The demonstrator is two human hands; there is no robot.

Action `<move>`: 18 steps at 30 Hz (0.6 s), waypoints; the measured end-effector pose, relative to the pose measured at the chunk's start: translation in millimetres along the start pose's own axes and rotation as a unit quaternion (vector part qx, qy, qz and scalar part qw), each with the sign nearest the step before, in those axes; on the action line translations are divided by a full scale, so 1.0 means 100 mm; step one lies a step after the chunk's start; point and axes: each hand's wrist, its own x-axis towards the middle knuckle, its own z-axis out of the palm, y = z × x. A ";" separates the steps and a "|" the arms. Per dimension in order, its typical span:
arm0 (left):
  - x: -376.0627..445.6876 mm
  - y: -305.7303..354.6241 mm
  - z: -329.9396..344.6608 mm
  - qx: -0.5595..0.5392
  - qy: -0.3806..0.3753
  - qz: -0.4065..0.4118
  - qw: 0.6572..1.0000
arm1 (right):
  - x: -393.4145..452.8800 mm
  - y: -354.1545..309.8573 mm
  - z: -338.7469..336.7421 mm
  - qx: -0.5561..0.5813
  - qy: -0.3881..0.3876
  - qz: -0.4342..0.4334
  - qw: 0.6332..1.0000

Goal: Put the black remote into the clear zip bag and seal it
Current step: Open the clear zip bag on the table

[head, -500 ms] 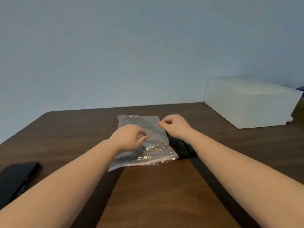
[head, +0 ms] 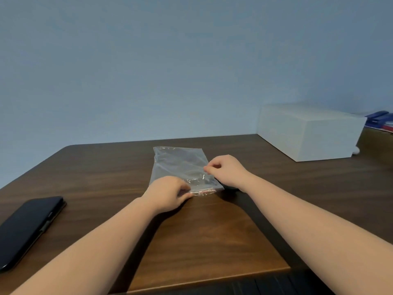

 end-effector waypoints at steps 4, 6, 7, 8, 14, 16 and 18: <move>0.10 0.02 0.08 -0.018 0.062 -0.072 0.995 | 0.03 0.07 0.06 0.035 0.015 0.000 0.999; 0.18 0.04 0.09 -0.101 0.084 -0.127 0.983 | 0.05 0.07 0.09 0.071 0.047 0.005 0.996; 0.23 0.03 0.11 -0.148 0.086 -0.156 0.973 | 0.05 0.07 0.10 0.089 0.069 0.008 0.994; 0.28 0.02 0.13 -0.190 0.085 -0.183 0.961 | 0.05 0.08 0.13 0.112 0.089 0.013 0.990; 0.46 -0.01 0.15 -0.371 0.112 -0.232 0.892 | 0.04 0.15 0.26 0.227 0.062 0.080 0.969; 0.50 0.00 0.16 -0.396 0.124 -0.223 0.882 | 0.03 0.16 0.27 0.201 0.062 0.071 0.975; 0.51 0.00 0.18 -0.400 0.132 -0.212 0.882 | 0.02 0.18 0.27 0.140 0.056 0.047 0.987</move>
